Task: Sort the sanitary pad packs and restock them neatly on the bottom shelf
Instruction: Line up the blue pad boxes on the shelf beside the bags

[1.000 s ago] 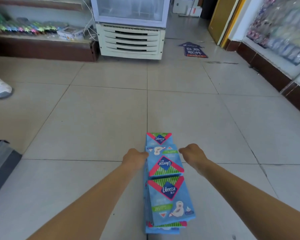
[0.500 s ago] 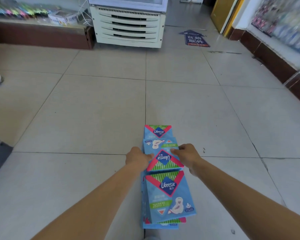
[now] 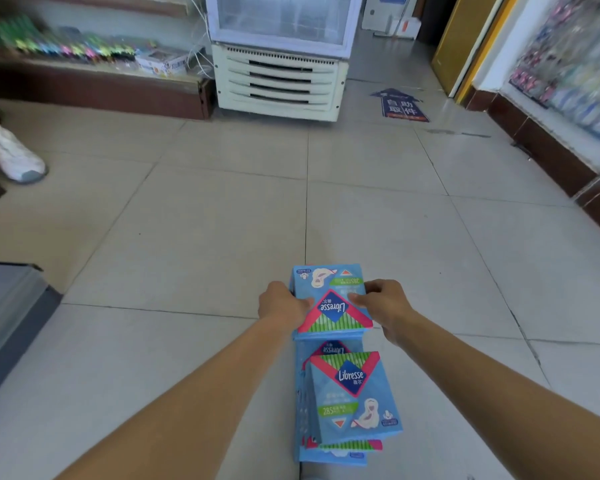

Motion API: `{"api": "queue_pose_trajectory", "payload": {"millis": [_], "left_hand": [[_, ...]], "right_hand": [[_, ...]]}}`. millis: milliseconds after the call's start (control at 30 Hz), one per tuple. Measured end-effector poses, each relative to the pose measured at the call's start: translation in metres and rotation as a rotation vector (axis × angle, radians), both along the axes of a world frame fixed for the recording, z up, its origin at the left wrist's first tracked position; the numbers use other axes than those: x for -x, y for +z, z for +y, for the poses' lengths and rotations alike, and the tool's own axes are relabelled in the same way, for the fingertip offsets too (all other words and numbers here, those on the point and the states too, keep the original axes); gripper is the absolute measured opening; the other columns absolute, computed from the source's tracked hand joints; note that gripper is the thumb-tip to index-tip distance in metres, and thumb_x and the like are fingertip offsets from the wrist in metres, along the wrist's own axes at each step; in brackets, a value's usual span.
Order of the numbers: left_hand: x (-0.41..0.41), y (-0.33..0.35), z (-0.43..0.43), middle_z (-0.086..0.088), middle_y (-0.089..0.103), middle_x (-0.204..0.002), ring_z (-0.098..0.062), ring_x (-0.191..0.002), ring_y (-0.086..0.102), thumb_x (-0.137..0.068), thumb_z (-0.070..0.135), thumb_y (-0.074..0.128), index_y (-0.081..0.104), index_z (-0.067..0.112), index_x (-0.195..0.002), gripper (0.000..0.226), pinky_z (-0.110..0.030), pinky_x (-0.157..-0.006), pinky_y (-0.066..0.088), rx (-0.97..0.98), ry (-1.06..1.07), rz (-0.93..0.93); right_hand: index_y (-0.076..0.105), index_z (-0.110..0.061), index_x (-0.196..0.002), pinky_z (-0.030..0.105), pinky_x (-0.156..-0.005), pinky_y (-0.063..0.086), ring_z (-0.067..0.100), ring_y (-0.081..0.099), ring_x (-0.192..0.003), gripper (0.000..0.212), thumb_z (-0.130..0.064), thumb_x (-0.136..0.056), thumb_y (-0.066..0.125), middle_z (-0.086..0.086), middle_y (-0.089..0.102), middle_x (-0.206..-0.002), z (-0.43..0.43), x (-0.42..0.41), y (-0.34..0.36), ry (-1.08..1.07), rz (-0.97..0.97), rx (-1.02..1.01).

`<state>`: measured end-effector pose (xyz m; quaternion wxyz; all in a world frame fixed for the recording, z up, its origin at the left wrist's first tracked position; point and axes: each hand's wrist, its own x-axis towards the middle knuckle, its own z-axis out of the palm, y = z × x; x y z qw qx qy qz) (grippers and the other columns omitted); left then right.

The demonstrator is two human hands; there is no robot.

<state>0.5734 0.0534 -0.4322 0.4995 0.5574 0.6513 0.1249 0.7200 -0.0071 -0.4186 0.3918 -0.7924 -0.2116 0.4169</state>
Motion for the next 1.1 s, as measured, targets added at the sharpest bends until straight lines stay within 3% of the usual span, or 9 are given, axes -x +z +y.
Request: {"api": "queue_pose_trajectory", "payload": {"millis": [100,233,367,500,633,733,900,1000,1100], "left_hand": [[0.025,0.042,0.003,-0.014,0.068,-0.108,-0.029,-0.097,0.066,-0.083,0.025,0.07,0.063,0.001,-0.106,0.034,-0.031,-0.076,0.05,-0.069,0.046,-0.029],[0.076,0.114,0.002,-0.015,0.069,-0.104,-0.03,-0.097,0.066,-0.082,0.023,0.068,0.066,0.0,-0.101,0.029,-0.031,-0.073,0.051,-0.189,0.128,-0.041],[0.14,0.189,-0.002,-0.014,0.07,-0.101,-0.03,-0.095,0.067,-0.082,0.023,0.068,0.068,0.001,-0.098,0.027,-0.031,-0.073,0.051,-0.302,0.229,-0.05],[0.21,0.264,-0.005,-0.015,0.068,-0.109,-0.03,-0.101,0.065,-0.086,0.022,0.065,0.064,0.001,-0.107,0.029,-0.034,-0.08,0.05,-0.426,0.346,-0.011],[0.287,0.32,-0.013,-0.016,0.063,-0.119,-0.032,-0.111,0.06,-0.088,0.027,0.064,0.058,0.003,-0.117,0.038,-0.036,-0.092,0.05,-0.532,0.533,0.048],[0.344,0.339,-0.024,-0.014,0.064,-0.115,-0.031,-0.104,0.063,-0.086,0.027,0.065,0.059,0.005,-0.113,0.035,-0.04,-0.089,0.053,-0.547,0.652,0.04],[0.41,0.352,-0.03,-0.011,0.066,-0.109,-0.029,-0.098,0.065,-0.087,0.026,0.063,0.061,0.007,-0.108,0.028,-0.036,-0.083,0.055,-0.586,0.779,0.085],[0.431,0.355,-0.018,-0.01,0.065,-0.108,-0.027,-0.098,0.065,-0.089,0.025,0.061,0.06,0.007,-0.107,0.025,-0.034,-0.081,0.054,-0.635,0.814,0.112],[0.446,0.35,0.008,-0.007,0.066,-0.102,-0.024,-0.089,0.064,-0.09,0.022,0.059,0.06,0.008,-0.1,0.018,-0.033,-0.073,0.053,-0.658,0.844,0.096]], "right_hand": [[0.06,-0.005,-0.099,0.045,-0.082,0.057,0.028,0.069,-0.082,0.019,-0.008,-0.083,0.071,0.015,0.07,-0.093,0.006,0.022,0.035,0.024,0.008,-0.084],[0.062,-0.006,-0.098,0.044,-0.082,0.057,0.029,0.068,-0.081,0.02,-0.003,-0.081,0.071,0.015,0.07,-0.094,0.016,0.07,0.102,0.082,-0.011,-0.214],[0.062,-0.016,-0.078,0.044,-0.083,0.055,0.03,0.067,-0.083,0.016,-0.001,-0.081,0.069,0.014,0.07,-0.09,0.024,0.135,0.181,0.184,-0.039,-0.348],[0.06,-0.02,-0.071,0.044,-0.085,0.055,0.029,0.067,-0.083,0.025,0.001,-0.084,0.065,0.009,0.067,-0.085,0.036,0.21,0.26,0.328,-0.011,-0.471],[0.064,-0.014,-0.075,0.036,-0.069,0.054,0.02,0.064,-0.069,0.021,0.005,-0.084,0.064,0.011,0.067,-0.085,0.047,0.289,0.319,0.483,0.043,-0.595],[0.059,-0.008,-0.079,0.034,-0.067,0.054,0.018,0.063,-0.068,0.016,0.006,-0.083,0.066,0.017,0.069,-0.099,0.049,0.343,0.343,0.584,0.071,-0.609],[0.058,0.012,-0.112,0.011,-0.039,0.045,0.01,0.054,-0.06,0.026,0.013,-0.086,0.058,0.014,0.061,-0.096,0.06,0.412,0.353,0.686,0.142,-0.625],[0.057,0.009,-0.113,0.014,-0.041,0.048,0.009,0.055,-0.061,0.028,0.011,-0.085,0.06,0.014,0.062,-0.095,0.088,0.438,0.35,0.713,0.178,-0.644],[0.057,0.002,-0.109,0.026,-0.054,0.048,0.009,0.056,-0.062,0.025,0.009,-0.086,0.061,0.007,0.062,-0.085,0.129,0.459,0.342,0.74,0.211,-0.664]]}}
